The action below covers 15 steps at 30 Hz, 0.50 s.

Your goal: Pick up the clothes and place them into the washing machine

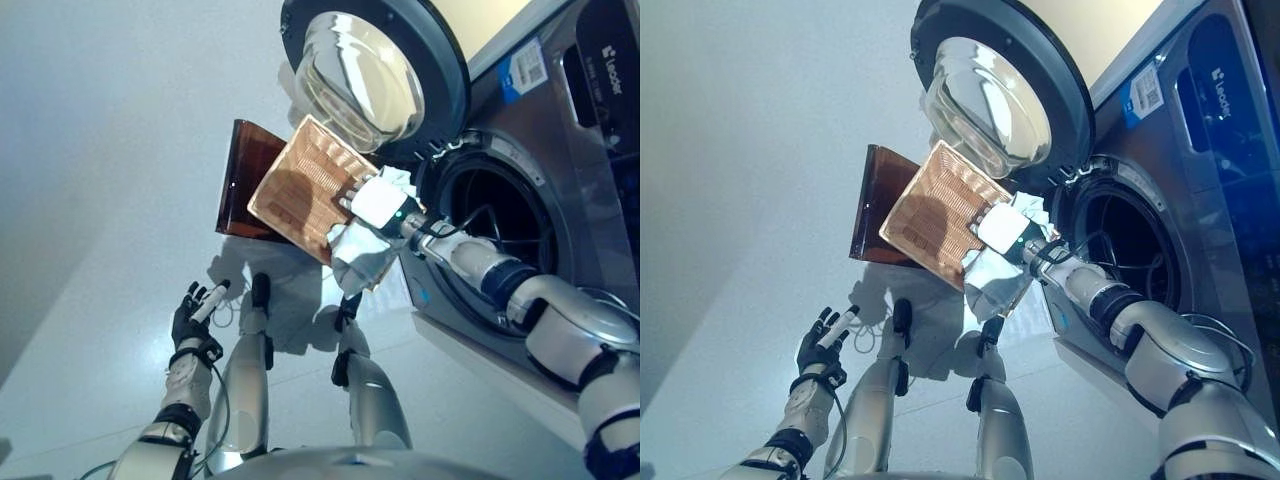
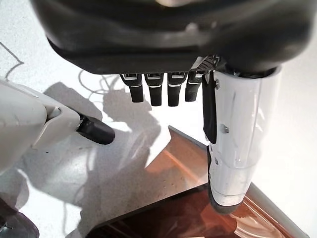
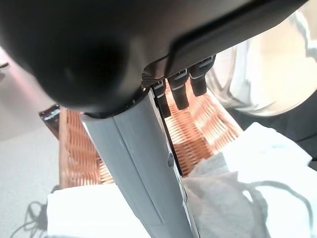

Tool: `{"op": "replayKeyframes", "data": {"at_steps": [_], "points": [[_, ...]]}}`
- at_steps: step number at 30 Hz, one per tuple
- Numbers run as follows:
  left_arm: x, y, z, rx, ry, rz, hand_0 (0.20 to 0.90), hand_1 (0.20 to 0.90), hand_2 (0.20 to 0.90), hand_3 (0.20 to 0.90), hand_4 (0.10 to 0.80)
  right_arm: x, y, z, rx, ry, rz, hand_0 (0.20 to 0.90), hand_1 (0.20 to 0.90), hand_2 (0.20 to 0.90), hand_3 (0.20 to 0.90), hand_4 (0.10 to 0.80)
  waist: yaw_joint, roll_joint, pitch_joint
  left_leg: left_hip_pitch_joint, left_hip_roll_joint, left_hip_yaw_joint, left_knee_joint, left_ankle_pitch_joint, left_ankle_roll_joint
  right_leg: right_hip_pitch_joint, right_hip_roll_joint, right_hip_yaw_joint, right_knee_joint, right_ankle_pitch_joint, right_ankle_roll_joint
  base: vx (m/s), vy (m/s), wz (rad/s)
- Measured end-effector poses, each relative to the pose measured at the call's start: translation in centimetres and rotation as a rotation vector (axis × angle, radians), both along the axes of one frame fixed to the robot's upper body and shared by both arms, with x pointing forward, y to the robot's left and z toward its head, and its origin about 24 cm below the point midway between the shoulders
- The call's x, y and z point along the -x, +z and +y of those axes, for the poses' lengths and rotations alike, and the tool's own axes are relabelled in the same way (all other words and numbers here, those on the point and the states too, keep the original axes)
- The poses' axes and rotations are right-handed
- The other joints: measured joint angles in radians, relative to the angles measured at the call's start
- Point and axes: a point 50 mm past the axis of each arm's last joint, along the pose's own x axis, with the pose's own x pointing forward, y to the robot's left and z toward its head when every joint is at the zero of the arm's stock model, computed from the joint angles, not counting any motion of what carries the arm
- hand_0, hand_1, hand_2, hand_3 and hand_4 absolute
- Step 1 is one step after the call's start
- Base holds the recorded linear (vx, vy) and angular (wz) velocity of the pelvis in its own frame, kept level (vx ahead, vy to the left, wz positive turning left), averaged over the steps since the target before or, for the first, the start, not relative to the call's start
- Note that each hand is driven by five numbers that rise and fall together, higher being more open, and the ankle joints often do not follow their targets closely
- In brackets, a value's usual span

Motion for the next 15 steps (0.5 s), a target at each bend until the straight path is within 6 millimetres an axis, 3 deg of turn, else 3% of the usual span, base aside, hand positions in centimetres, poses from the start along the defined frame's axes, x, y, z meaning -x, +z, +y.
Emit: {"op": "replayKeyframes", "data": {"at_steps": [7, 15], "points": [[-0.2, 0.1, 0.0, 0.008, 0.011, -0.010, 0.900, 0.900, 0.900, 0.900, 0.800, 0.0, -0.2, -0.3, 0.009, -0.013, 0.009, 0.900, 0.900, 0.900, 0.900, 0.800, 0.018, 0.018, 0.011, -0.003, -0.001, -0.005, -0.002, 0.001, -0.004, 0.000, 0.000, -0.002, 0.000, 0.000, 0.000, -0.008, -0.001, 0.02], [-1.1, 1.1, -0.3, 0.015, -0.006, -0.072, 0.900, 0.900, 0.900, 0.900, 0.800, 0.5, -1.7, -2.2, 0.048, -0.093, 0.066, 0.900, 0.900, 0.900, 0.900, 0.800, 0.015, 0.032, 0.021, -0.014, 0.000, -0.015, -0.003, 0.003, -0.005, -0.002, 0.000, -0.022, 0.000, -0.003, -0.003, -0.007, -0.001, 0.03]]}}
